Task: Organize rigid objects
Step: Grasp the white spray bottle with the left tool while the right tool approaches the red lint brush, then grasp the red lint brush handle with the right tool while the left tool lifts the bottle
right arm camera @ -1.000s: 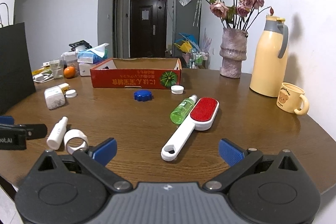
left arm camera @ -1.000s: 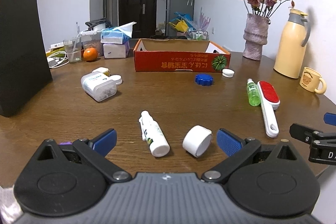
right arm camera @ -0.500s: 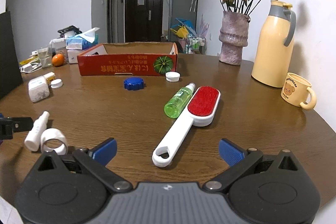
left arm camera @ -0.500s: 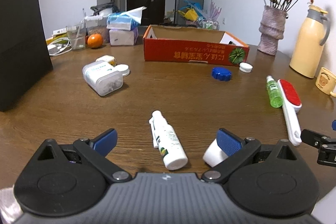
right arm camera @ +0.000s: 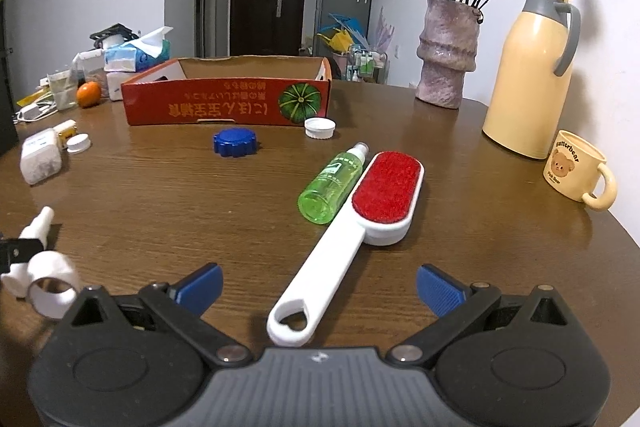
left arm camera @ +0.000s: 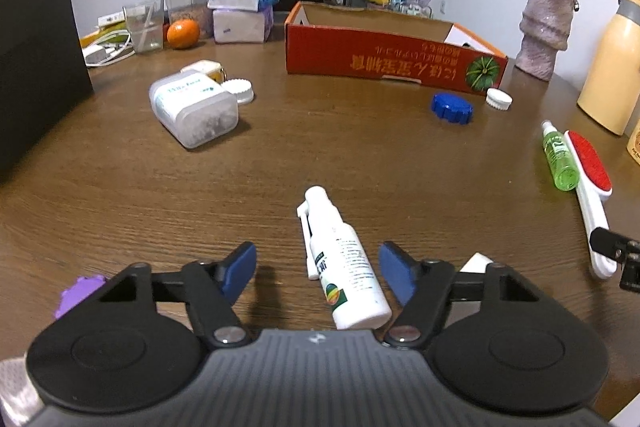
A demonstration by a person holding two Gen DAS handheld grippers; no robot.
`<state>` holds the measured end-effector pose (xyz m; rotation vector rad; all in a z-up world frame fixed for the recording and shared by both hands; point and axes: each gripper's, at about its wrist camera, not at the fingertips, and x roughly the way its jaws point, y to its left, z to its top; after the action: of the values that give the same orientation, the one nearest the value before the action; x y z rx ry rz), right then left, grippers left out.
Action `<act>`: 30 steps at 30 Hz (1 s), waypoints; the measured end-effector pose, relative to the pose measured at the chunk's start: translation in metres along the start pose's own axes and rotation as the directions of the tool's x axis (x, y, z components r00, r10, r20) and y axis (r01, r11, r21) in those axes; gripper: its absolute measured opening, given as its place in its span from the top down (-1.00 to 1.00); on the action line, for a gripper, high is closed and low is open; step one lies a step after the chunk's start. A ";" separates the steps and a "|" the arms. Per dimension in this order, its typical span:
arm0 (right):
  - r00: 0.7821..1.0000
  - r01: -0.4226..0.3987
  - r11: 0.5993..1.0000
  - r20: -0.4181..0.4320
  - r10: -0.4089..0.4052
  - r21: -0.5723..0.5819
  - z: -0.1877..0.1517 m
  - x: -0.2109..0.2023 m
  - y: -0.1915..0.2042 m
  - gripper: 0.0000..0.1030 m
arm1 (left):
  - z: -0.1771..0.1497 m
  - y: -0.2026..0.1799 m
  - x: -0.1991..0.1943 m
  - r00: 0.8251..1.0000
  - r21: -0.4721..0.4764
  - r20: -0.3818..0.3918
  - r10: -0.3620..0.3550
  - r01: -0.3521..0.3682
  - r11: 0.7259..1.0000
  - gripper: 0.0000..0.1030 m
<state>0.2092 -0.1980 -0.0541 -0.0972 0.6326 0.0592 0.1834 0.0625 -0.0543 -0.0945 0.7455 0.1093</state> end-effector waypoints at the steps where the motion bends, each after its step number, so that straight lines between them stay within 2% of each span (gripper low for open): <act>1: 1.000 0.004 1.000 -0.002 -0.004 -0.001 0.000 0.002 -0.001 -1.00 | 0.000 0.000 0.003 1.000 0.000 -0.008 -0.001 0.001 1.000 -0.23; 4: 1.000 0.018 1.000 -0.009 -0.018 0.003 0.003 0.011 -0.004 -1.00 | 0.000 -0.001 0.008 1.000 0.000 -0.019 0.001 -0.001 1.000 -0.09; 7: 0.999 0.034 0.999 -0.016 -0.034 0.008 0.006 0.019 -0.008 -1.00 | 0.002 -0.002 0.010 1.000 -0.007 -0.019 0.004 -0.004 1.000 0.15; 9: 0.999 0.044 0.999 -0.020 -0.044 0.010 0.009 0.024 -0.011 -1.00 | 0.004 0.000 0.011 1.000 -0.018 -0.019 0.003 -0.004 1.000 0.38; 19: 0.992 0.113 0.994 -0.056 -0.113 -0.003 0.018 0.057 -0.030 -1.00 | 0.017 0.001 0.017 1.000 -0.033 -0.009 0.013 -0.013 0.999 0.44; 26: 0.988 0.138 0.989 -0.069 -0.135 0.047 0.025 0.078 -0.050 -0.97 | 0.026 -0.003 0.025 1.000 -0.029 -0.009 0.009 -0.010 1.000 0.44; 30: 0.991 0.124 0.990 -0.055 -0.121 0.062 0.029 0.085 -0.059 -0.70 | 0.033 -0.005 0.026 1.000 -0.024 0.000 0.002 -0.002 1.000 0.44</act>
<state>0.3002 -0.2512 -0.0769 -0.0741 0.6778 -0.0832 0.2251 0.0628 -0.0482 -0.1168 0.7443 0.1207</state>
